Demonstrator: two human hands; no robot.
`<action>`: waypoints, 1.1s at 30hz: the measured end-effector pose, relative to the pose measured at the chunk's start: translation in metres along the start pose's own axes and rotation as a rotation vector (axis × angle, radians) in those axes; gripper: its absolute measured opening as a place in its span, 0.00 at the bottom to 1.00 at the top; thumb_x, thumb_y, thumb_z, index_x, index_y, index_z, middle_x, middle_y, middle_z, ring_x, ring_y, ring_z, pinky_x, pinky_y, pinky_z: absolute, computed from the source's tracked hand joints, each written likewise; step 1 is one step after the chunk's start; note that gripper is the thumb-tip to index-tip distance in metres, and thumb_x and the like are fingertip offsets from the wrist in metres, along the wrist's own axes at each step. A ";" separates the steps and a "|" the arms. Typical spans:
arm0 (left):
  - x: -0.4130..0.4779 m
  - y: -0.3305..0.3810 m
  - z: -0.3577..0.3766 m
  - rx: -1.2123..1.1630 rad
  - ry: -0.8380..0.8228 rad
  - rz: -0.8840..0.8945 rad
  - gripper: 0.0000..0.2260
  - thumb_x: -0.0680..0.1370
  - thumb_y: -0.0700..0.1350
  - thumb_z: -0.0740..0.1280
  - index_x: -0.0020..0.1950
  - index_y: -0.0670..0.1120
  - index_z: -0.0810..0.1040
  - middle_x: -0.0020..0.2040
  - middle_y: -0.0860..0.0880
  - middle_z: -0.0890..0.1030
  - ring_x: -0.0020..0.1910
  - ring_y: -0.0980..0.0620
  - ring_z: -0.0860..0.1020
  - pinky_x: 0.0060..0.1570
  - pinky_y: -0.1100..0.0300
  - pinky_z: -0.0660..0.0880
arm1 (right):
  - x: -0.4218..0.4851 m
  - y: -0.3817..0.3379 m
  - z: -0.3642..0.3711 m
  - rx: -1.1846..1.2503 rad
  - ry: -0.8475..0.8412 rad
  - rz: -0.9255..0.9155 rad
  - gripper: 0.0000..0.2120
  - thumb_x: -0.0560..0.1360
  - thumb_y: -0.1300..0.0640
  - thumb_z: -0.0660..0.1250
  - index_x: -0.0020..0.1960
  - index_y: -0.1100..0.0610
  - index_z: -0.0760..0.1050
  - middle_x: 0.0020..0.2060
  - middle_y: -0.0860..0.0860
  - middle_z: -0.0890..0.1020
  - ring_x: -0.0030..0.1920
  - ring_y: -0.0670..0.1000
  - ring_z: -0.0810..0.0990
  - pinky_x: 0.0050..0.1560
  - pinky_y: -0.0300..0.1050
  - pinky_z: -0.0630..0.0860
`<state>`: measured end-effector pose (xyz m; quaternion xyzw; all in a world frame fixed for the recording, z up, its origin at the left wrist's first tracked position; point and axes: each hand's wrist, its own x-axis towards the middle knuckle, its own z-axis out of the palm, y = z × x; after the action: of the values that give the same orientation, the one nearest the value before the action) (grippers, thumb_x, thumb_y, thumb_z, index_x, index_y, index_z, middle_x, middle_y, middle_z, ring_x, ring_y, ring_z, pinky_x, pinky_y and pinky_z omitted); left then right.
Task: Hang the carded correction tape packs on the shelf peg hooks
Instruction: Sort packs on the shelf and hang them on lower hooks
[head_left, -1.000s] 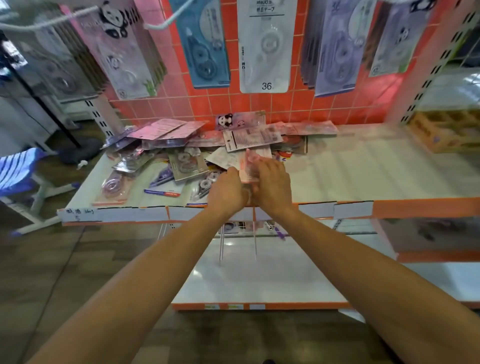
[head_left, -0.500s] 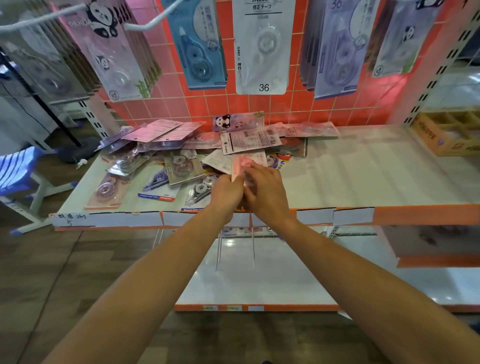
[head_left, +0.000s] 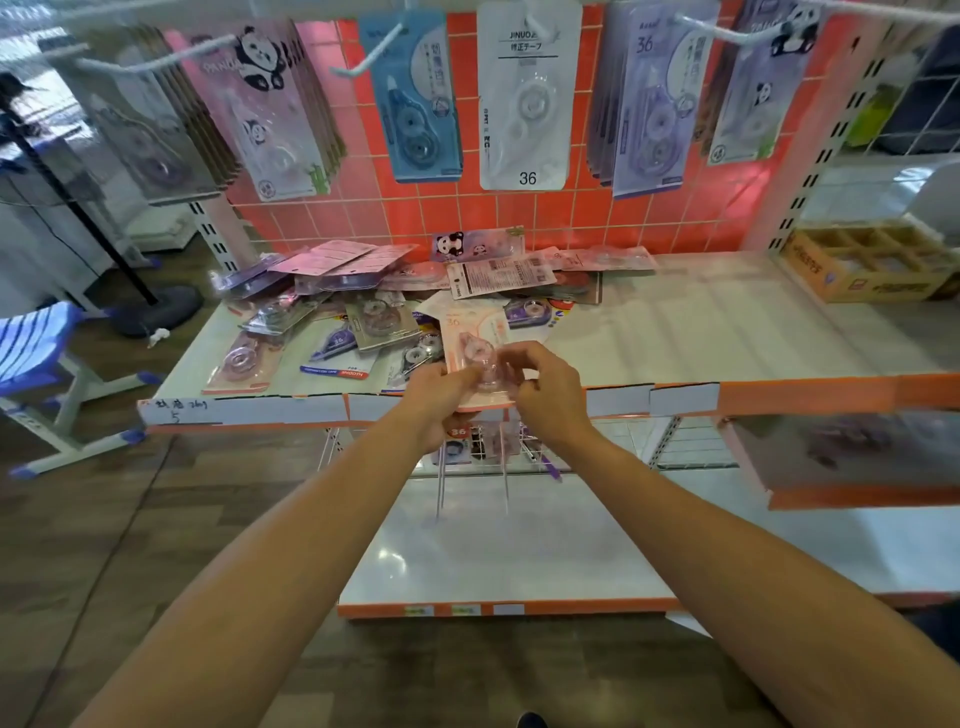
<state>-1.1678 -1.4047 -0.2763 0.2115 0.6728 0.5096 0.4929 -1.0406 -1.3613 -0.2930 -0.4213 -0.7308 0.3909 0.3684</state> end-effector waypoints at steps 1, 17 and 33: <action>-0.006 -0.003 -0.004 0.009 -0.020 0.018 0.07 0.78 0.38 0.67 0.55 0.40 0.77 0.44 0.44 0.81 0.40 0.48 0.79 0.39 0.55 0.77 | -0.004 -0.003 0.000 -0.003 0.017 0.004 0.16 0.73 0.72 0.62 0.57 0.60 0.78 0.51 0.53 0.82 0.50 0.48 0.77 0.44 0.23 0.70; -0.081 -0.043 -0.039 0.257 -0.209 0.075 0.13 0.72 0.38 0.73 0.56 0.45 0.79 0.54 0.45 0.83 0.56 0.44 0.80 0.57 0.47 0.78 | -0.059 -0.032 0.003 0.162 0.171 0.126 0.11 0.80 0.57 0.61 0.61 0.58 0.73 0.43 0.46 0.78 0.42 0.43 0.78 0.37 0.29 0.73; -0.045 -0.158 -0.029 0.449 -0.257 -0.093 0.12 0.73 0.37 0.72 0.55 0.45 0.79 0.55 0.45 0.82 0.55 0.46 0.79 0.58 0.50 0.77 | -0.111 0.077 0.039 0.085 0.168 0.367 0.08 0.81 0.54 0.60 0.48 0.57 0.74 0.42 0.51 0.78 0.41 0.49 0.76 0.41 0.44 0.74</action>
<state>-1.1400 -1.5155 -0.3973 0.3476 0.7097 0.2933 0.5379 -1.0075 -1.4456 -0.4011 -0.5626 -0.5911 0.4456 0.3681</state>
